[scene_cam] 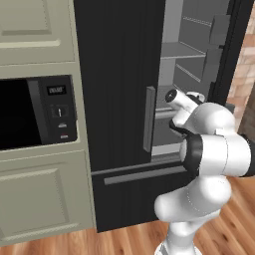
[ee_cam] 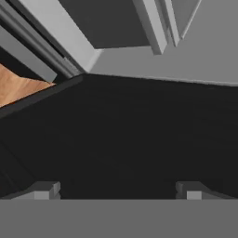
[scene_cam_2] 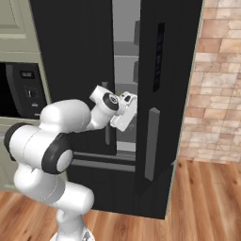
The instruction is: Retrieve the kiwi and pear from the fridge and place them into the bowl on the dining table.
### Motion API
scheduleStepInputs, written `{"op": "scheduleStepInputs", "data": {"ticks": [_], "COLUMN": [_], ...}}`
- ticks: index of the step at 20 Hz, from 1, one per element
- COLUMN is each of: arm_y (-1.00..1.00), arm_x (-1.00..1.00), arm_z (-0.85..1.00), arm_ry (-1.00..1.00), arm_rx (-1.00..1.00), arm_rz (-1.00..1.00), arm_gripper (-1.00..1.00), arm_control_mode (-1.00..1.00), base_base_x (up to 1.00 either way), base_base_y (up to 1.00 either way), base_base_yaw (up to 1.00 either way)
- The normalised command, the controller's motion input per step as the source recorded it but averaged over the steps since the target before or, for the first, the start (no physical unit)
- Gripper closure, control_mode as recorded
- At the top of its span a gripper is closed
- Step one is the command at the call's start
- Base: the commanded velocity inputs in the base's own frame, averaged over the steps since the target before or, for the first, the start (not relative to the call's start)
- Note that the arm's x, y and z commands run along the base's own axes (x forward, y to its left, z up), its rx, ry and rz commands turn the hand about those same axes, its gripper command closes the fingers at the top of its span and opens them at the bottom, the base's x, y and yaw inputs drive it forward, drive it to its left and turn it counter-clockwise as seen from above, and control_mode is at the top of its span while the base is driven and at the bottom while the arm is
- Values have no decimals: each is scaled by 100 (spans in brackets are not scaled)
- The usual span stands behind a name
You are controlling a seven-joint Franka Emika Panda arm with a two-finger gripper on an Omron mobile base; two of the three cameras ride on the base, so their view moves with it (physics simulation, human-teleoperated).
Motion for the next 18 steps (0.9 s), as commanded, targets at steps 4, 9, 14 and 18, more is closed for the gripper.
{"op": "scheduleStepInputs", "data": {"ticks": [4,9,14,18], "arm_y": [-100,-100,-100,-22], "arm_x": [-43,-85,-100,-100], "arm_z": [-6,0,0,29], "arm_ry": [0,-2,-13,-25], "arm_rx": [0,1,4,0], "arm_rz": [-13,-19,-20,-12], "arm_gripper": [-100,-100,-100,-100], "arm_control_mode": [-100,-100,-100,-100], "base_base_x": [0,0,0,0], "base_base_y": [0,0,0,0], "base_base_yaw": [0,0,0,0]}}
